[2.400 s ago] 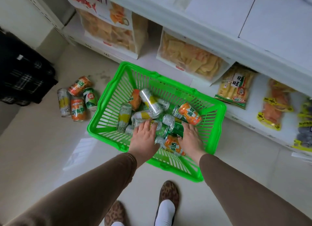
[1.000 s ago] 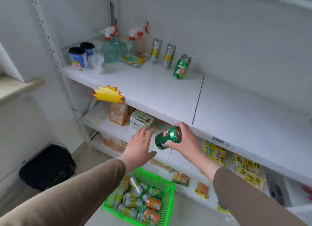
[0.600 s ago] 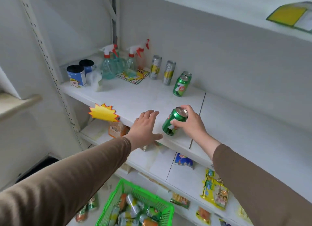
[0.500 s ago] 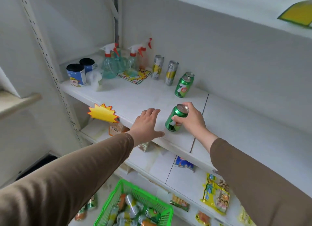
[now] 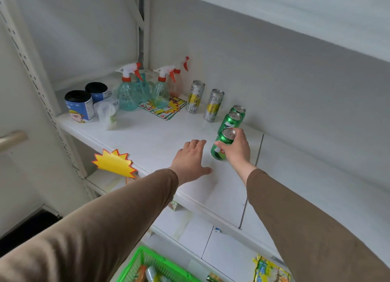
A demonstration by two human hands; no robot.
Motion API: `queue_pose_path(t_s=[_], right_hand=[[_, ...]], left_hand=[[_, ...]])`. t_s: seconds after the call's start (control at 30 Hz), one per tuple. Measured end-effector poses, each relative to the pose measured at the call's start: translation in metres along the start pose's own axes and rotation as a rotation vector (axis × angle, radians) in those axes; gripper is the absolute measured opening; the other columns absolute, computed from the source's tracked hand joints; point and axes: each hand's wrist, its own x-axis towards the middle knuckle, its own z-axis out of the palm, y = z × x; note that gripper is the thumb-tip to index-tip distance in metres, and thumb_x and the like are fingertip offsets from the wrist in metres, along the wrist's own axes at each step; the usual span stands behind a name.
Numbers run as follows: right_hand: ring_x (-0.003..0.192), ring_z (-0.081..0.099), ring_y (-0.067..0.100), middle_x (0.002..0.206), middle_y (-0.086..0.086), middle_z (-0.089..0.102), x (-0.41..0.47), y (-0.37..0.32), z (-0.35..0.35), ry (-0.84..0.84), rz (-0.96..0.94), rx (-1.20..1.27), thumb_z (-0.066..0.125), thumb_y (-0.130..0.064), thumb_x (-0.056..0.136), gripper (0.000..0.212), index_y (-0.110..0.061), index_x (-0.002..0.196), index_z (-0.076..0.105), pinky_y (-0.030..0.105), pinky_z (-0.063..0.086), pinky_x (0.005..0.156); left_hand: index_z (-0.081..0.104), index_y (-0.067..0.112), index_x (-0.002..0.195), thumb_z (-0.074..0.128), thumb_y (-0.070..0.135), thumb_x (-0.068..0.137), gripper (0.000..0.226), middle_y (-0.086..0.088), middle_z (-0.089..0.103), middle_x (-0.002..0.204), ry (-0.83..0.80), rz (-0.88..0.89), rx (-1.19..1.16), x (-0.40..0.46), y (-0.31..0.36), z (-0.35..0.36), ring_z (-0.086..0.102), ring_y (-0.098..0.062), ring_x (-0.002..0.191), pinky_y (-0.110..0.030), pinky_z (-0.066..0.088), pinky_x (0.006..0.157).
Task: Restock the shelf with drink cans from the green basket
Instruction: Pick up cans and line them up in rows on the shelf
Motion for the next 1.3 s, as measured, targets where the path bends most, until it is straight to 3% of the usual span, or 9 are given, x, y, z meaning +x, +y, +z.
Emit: queue_pose_path(t_s=[0.17, 0.43, 0.6, 0.97, 1.17, 1.3], right_hand=[[0.111, 0.060, 0.024, 0.129, 0.001, 0.059, 0.007, 0.009, 0.014, 0.028, 0.048, 0.135, 0.087, -0.025, 0.072, 0.071, -0.018, 0.129, 0.045, 0.029, 0.045, 0.085], [0.104, 0.064, 0.028, 0.111, 0.000, 0.063, 0.014, 0.024, 0.035, 0.000, 0.173, 0.148, 0.087, -0.023, 0.073, 0.057, -0.018, 0.112, 0.046, 0.030, 0.046, 0.079], [0.109, 0.063, 0.031, 0.122, 0.008, 0.065, 0.025, 0.019, 0.039, 0.015, 0.187, 0.145, 0.086, -0.023, 0.074, 0.060, -0.014, 0.119, 0.047, 0.040, 0.052, 0.089], [0.113, 0.061, 0.032, 0.128, 0.009, 0.061, 0.027, 0.017, 0.036, -0.024, 0.218, 0.164, 0.083, -0.023, 0.078, 0.061, -0.013, 0.125, 0.044, 0.041, 0.052, 0.093], [0.131, 0.044, 0.032, 0.147, 0.009, 0.044, -0.011, 0.017, 0.030, -0.037, 0.216, 0.132, 0.081, -0.031, 0.081, 0.086, -0.014, 0.148, 0.030, 0.044, 0.045, 0.103], [0.137, 0.030, 0.030, 0.151, 0.008, 0.041, -0.048, 0.019, 0.023, -0.069, 0.108, -0.011, 0.077, -0.036, 0.084, 0.086, -0.013, 0.151, 0.029, 0.040, 0.038, 0.103]], left_hand=[[0.020, 0.020, 0.153, 0.072, 0.054, 0.078, 0.097, -0.005, 0.030, 0.153, -0.027, 0.020, -0.010, 0.018, -0.005, 0.011, 0.029, -0.027, 0.138, -0.041, 0.033, 0.111], [0.020, 0.020, 0.152, 0.071, 0.053, 0.079, 0.095, -0.006, 0.030, 0.153, -0.059, 0.027, -0.005, 0.037, -0.011, 0.019, 0.028, -0.027, 0.139, -0.041, 0.032, 0.111], [0.020, 0.021, 0.153, 0.071, 0.053, 0.080, 0.095, -0.005, 0.029, 0.154, -0.065, 0.025, 0.002, 0.046, -0.012, 0.020, 0.028, -0.026, 0.139, -0.041, 0.032, 0.112], [0.020, 0.021, 0.153, 0.071, 0.051, 0.082, 0.093, -0.006, 0.028, 0.155, -0.057, -0.007, 0.018, 0.037, -0.016, 0.019, 0.027, -0.026, 0.140, -0.041, 0.031, 0.114], [0.022, 0.019, 0.153, 0.071, 0.052, 0.081, 0.093, -0.007, 0.029, 0.154, -0.039, -0.020, 0.042, 0.011, -0.016, 0.015, 0.028, -0.027, 0.140, -0.041, 0.032, 0.113], [0.024, 0.018, 0.152, 0.069, 0.051, 0.082, 0.090, -0.007, 0.029, 0.153, -0.014, -0.021, 0.081, -0.013, -0.015, 0.014, 0.027, -0.028, 0.140, -0.041, 0.031, 0.111]])
